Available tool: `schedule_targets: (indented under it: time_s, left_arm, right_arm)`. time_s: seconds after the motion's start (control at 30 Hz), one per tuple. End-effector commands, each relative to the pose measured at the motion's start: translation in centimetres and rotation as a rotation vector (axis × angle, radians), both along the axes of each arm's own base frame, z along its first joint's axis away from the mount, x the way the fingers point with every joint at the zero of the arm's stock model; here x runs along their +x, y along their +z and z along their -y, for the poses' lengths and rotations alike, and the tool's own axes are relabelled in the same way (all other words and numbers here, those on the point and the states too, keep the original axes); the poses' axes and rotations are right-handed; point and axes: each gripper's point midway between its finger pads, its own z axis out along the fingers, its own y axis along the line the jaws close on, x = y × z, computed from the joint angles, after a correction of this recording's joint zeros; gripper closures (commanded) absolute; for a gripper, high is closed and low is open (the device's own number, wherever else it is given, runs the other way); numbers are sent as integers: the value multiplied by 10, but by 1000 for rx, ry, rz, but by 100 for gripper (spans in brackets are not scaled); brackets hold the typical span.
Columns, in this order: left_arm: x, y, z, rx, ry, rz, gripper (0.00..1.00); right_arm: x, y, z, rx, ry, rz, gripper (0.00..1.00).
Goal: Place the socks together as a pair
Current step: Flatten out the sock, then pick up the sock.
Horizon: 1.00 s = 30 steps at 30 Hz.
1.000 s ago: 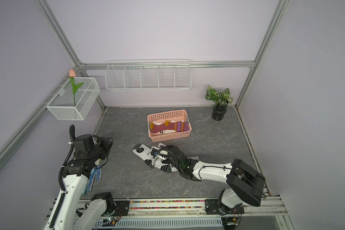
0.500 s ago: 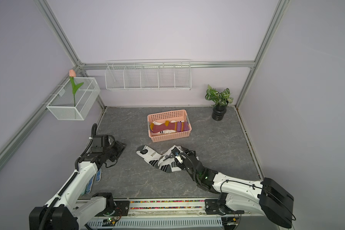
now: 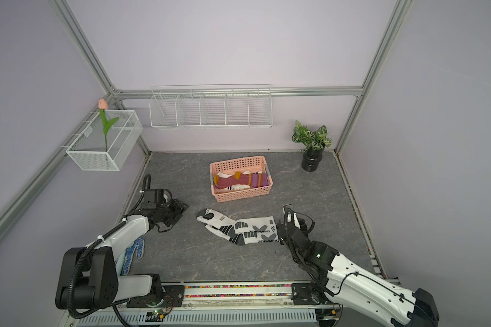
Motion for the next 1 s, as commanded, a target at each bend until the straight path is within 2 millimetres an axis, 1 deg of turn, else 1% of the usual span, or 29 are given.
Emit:
schedule_targets:
  time_s: [0.0, 0.07, 0.13, 0.2, 0.37, 0.43, 0.53, 0.6, 0.77, 0.87, 0.97]
  left_arm:
    - [3, 4, 9, -22, -54, 55, 41]
    - [4, 3, 15, -42, -86, 62, 40]
    - [3, -4, 19, -57, -103, 41, 40]
    - [3, -10, 22, -73, -115, 26, 40]
    - [1, -17, 27, -83, -132, 13, 40]
    - [0, -20, 29, -83, -137, 7, 40]
    - [-4, -26, 32, -81, -146, -20, 40]
    - [-8, -31, 31, -74, -137, -37, 40]
    - [-14, -43, 31, -91, -112, -62, 40]
    - [-14, -44, 36, -118, -114, -63, 40]
    - [-15, -45, 37, -125, -105, -63, 41]
  right_arm:
    - [-12, -12, -6, 159, -36, -180, 36]
    - [-9, -9, -20, 281, -12, -219, 37]
    - [-2, -8, -37, 396, 35, -246, 38]
    - [6, -11, -46, 443, 53, -280, 40]
    - [23, -33, -61, 467, 84, -401, 48]
    - [29, -45, -64, 478, 77, -435, 49]
    - [40, -62, -62, 508, 48, -454, 49]
    - [47, -69, -61, 522, 42, -464, 49]
    - [62, -78, -59, 488, 31, -461, 49]
    - [66, -87, -61, 474, 34, -487, 50]
    - [68, -94, -61, 461, 33, -497, 49]
